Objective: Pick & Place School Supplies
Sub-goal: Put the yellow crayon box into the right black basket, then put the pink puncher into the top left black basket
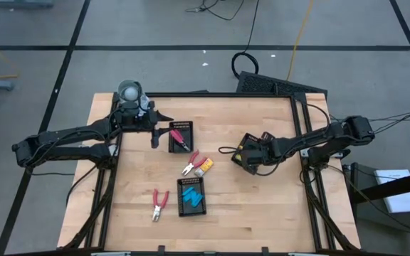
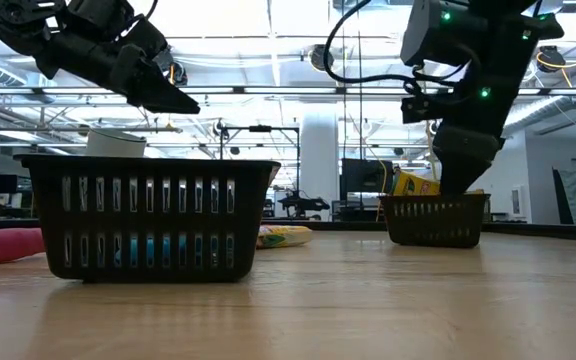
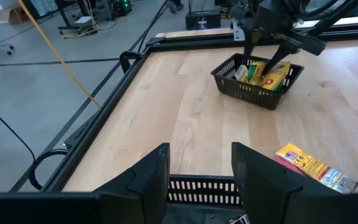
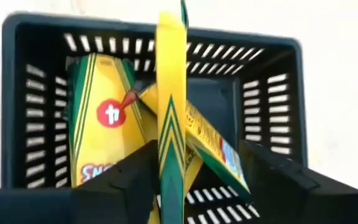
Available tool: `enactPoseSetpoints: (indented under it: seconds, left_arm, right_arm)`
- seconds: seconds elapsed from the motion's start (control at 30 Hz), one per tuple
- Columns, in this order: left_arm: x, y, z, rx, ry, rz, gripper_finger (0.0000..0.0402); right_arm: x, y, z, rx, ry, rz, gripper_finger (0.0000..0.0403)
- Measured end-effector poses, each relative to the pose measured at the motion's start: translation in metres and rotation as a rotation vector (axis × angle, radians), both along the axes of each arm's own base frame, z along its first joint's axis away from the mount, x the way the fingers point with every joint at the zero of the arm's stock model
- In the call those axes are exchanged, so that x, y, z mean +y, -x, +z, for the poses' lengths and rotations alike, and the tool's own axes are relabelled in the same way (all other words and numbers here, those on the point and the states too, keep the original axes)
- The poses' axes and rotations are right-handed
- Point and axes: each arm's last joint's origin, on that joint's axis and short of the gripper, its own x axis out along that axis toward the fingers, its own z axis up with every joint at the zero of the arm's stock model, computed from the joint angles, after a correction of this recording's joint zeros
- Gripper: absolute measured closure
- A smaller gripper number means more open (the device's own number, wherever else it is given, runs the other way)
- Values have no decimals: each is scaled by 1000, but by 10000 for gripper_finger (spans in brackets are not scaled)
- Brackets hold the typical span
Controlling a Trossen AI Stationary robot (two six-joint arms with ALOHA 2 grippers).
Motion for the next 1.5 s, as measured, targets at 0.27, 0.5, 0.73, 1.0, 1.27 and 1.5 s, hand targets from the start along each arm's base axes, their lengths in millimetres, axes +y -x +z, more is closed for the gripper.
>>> enactPoseSetpoints:
  seconds: [0.27, 0.5, 0.73, 1.0, 1.27, 1.5]
  left_arm:
    - [-4, 0, -4, 35, 26, -22, 224]
    - [-29, -3, -18, 176, 224, -32, 224]
    - [-75, 1, -33, 385, 374, 5, 225]
    - [-133, 14, -24, 494, 522, 2, 225]
    - [-184, 19, -44, 622, 731, 47, 225]
    - [-209, 3, -63, 673, 924, 99, 224]
  right_arm:
    - [1, -14, 24, -58, 140, 79, 162]
    - [12, -23, 67, -172, 288, 181, 161]
    - [32, -11, 82, -241, 348, 238, 163]
    - [71, -3, 75, -351, 319, 335, 175]
    - [110, 10, 67, -481, 263, 423, 176]
    - [124, 18, 66, -507, 238, 479, 175]
